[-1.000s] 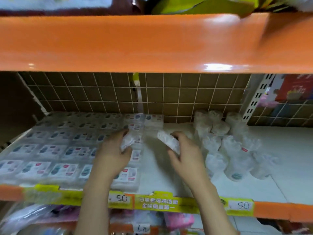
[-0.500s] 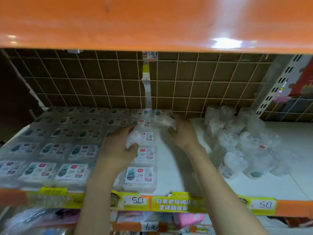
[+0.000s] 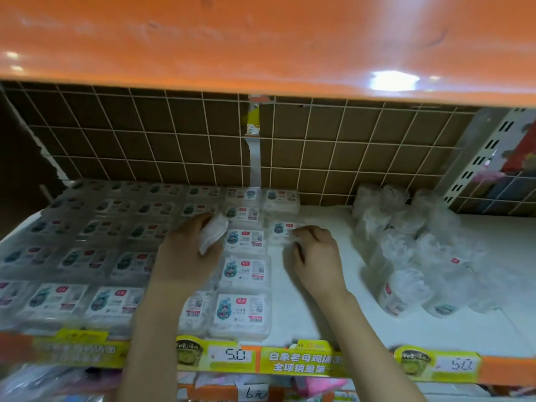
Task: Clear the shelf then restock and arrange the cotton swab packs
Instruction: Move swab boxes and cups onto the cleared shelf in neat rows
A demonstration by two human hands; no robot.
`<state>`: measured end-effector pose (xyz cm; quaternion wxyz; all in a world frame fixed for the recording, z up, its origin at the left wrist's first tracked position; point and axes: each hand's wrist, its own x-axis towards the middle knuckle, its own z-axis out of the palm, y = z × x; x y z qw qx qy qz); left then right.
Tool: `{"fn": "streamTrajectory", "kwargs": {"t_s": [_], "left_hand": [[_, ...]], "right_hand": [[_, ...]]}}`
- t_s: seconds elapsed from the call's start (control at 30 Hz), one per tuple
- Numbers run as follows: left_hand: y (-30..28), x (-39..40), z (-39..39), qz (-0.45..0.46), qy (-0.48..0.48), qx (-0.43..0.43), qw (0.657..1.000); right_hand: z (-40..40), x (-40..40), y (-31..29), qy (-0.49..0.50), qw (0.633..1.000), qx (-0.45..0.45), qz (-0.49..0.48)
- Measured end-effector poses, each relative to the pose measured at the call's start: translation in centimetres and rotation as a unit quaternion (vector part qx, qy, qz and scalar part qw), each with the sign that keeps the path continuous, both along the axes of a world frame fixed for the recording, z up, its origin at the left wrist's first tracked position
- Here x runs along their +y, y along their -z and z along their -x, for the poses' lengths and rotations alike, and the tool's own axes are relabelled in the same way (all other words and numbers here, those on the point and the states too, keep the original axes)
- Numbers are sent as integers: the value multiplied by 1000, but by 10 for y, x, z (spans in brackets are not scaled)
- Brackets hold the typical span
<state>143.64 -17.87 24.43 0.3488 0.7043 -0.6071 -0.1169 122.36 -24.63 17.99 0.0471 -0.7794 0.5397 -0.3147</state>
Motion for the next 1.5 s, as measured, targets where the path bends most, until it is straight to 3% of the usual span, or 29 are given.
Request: {"fn": "streamTrajectory", "kwargs": {"t_s": [0.43, 0.67, 0.8, 1.07, 1.23, 1.5], "left_hand": [[1, 2, 3, -5, -1, -37, 999], [0, -7, 21, 2, 15, -88, 996], [-4, -20, 48, 32, 73, -88, 993], [-4, -90, 94, 64, 176, -263, 946], [16, -109, 104, 20, 214, -379, 900], [37, -118, 83, -61, 214, -398, 890]], "right_hand": [[-7, -7, -1, -57, 996, 12, -62], [34, -3, -2, 19, 995, 52, -84], [43, 8, 14, 76, 994, 35, -73], [42, 7, 19, 81, 993, 48, -76], [43, 9, 14, 84, 992, 37, -88], [42, 10, 11, 82, 989, 39, -114]]}}
